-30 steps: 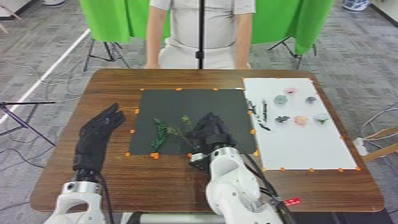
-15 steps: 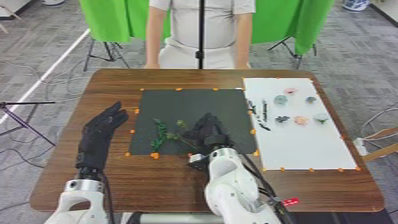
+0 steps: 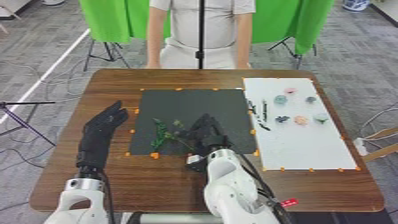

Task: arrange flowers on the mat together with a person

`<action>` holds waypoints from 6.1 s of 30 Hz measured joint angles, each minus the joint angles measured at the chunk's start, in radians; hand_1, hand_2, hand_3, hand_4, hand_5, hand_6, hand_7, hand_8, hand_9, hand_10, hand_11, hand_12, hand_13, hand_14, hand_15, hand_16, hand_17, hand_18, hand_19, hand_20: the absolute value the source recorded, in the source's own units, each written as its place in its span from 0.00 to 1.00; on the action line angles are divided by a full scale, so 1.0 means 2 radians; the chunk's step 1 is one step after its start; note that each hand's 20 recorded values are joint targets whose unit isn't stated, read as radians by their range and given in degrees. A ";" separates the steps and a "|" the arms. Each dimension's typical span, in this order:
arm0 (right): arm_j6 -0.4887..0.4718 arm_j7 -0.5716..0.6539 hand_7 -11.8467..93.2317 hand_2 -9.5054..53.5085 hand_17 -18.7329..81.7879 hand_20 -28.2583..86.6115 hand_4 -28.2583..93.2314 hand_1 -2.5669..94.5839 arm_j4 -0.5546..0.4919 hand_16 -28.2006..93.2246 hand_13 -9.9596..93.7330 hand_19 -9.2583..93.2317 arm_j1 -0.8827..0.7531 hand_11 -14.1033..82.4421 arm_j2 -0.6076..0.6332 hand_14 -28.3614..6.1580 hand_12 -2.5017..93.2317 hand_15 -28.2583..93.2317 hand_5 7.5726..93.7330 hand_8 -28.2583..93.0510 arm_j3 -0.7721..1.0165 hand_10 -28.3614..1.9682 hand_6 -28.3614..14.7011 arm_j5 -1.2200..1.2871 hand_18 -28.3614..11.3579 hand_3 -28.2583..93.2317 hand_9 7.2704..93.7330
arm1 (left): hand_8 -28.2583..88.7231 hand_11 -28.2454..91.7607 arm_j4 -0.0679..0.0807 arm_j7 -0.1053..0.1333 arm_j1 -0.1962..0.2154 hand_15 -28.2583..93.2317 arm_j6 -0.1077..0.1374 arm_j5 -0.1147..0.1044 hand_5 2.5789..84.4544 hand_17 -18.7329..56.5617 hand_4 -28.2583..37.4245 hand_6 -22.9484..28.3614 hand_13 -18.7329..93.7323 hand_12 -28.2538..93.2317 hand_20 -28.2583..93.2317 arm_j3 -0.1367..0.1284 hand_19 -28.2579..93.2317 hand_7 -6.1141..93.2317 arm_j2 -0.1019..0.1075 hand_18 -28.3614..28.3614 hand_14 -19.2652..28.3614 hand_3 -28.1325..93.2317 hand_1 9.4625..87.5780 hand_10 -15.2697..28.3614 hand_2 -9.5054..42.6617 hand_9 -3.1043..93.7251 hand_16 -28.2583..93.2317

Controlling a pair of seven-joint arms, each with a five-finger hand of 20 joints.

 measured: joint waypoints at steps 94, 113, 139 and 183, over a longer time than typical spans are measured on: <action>-0.109 -0.288 0.15 0.27 0.37 0.45 0.06 0.04 -0.181 0.28 0.34 0.10 -0.215 0.18 0.075 0.55 0.10 0.28 0.34 0.17 0.301 0.43 0.42 0.642 0.51 0.84 0.36 | 0.19 0.37 0.015 0.084 0.009 0.32 -0.006 -0.024 0.52 0.38 0.18 0.54 0.49 0.37 0.39 0.003 0.26 0.14 -0.007 0.63 0.70 0.78 0.24 0.64 0.02 0.48 0.26; -0.104 -0.287 0.15 0.28 0.38 0.46 0.06 0.04 -0.181 0.26 0.36 0.09 -0.216 0.19 0.075 0.54 0.11 0.30 0.35 0.16 0.301 0.42 0.41 0.644 0.52 0.84 0.38 | 0.20 0.33 0.015 0.092 0.008 0.32 0.011 -0.046 0.43 0.44 0.18 0.55 0.50 0.36 0.42 0.007 0.26 0.11 -0.006 0.65 0.70 0.77 0.25 0.62 0.02 0.42 0.24; -0.104 -0.278 0.16 0.27 0.38 0.46 0.06 0.04 -0.182 0.27 0.37 0.09 -0.218 0.19 0.074 0.52 0.11 0.31 0.37 0.16 0.300 0.42 0.43 0.644 0.51 0.84 0.40 | 0.20 0.34 0.014 0.087 0.009 0.32 0.011 -0.047 0.46 0.44 0.18 0.55 0.49 0.36 0.42 0.005 0.26 0.12 -0.007 0.65 0.70 0.77 0.25 0.63 0.02 0.43 0.24; -0.095 -0.272 0.20 0.19 0.39 0.48 0.07 0.09 -0.182 0.28 0.39 0.10 -0.219 0.20 0.074 0.52 0.13 0.32 0.40 0.16 0.290 0.41 0.52 0.637 0.44 0.84 0.43 | 0.20 0.35 0.014 0.075 0.007 0.32 -0.005 -0.045 0.48 0.42 0.18 0.56 0.49 0.37 0.41 -0.002 0.26 0.12 -0.010 0.65 0.70 0.77 0.25 0.63 0.02 0.44 0.25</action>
